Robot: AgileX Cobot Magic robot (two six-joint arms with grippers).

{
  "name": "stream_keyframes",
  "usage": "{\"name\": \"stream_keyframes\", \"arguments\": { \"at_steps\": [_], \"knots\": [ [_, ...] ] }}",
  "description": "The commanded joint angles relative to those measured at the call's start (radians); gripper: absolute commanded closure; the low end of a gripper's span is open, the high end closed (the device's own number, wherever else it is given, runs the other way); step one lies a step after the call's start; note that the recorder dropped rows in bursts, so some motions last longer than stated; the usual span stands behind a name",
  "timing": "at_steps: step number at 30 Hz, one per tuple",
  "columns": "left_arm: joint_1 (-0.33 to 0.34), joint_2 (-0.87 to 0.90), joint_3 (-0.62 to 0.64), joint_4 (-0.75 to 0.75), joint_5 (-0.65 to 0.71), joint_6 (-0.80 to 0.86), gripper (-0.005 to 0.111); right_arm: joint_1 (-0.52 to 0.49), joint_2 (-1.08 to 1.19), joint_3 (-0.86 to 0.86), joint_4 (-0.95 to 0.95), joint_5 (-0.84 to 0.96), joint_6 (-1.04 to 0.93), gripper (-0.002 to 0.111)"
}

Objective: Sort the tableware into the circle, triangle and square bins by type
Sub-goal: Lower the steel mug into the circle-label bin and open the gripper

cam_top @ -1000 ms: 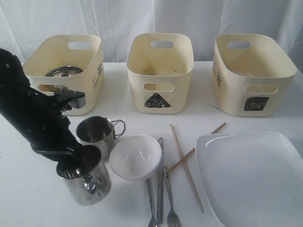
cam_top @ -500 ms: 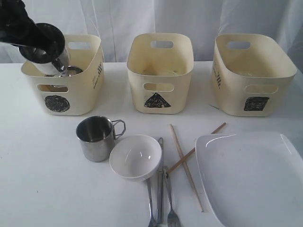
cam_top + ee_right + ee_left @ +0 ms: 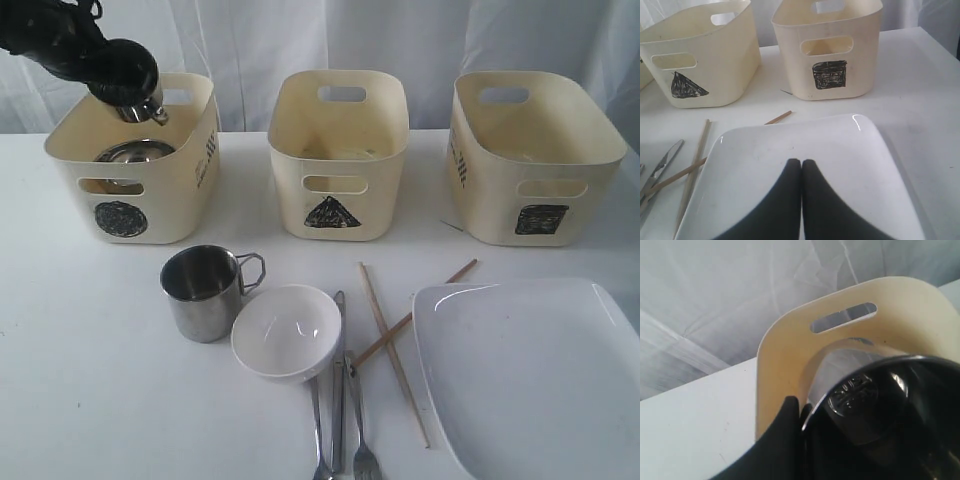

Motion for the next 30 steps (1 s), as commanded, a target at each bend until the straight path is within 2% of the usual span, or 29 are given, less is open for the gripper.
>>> {"name": "stream_keyframes", "arguments": {
  "at_steps": [1,5,12,15,17,22,24,30],
  "knots": [
    [0.025,0.115,-0.094,-0.001,-0.014,-0.016,0.107,0.0,-0.003,0.006,0.002,-0.005,0.002,0.108],
    [0.042,0.194,-0.127,-0.008,-0.018,-0.018,0.107,0.0,-0.003,0.006,0.002,-0.005,0.002,0.108],
    [0.046,0.218,-0.129,-0.087,-0.012,-0.033,0.107,0.0,-0.003,0.006,0.002,-0.005,0.002,0.108],
    [0.046,0.218,-0.146,-0.132,0.041,-0.033,0.106,0.0,-0.003,0.006,0.002,-0.005,0.002,0.108],
    [0.046,0.218,-0.155,-0.167,0.067,-0.033,0.099,0.0,-0.003,0.006,0.002,-0.005,0.002,0.108],
    [0.046,0.216,-0.155,-0.183,0.077,-0.033,0.065,0.0,-0.003,0.006,0.002,-0.005,0.002,0.108],
    [0.046,0.205,-0.155,-0.204,0.101,-0.033,0.055,0.0,-0.003,0.006,0.002,-0.005,0.002,0.108],
    [0.041,0.114,-0.155,-0.211,0.16,-0.021,0.058,0.0,-0.003,0.006,0.002,-0.005,0.002,0.108]
  ]
}}
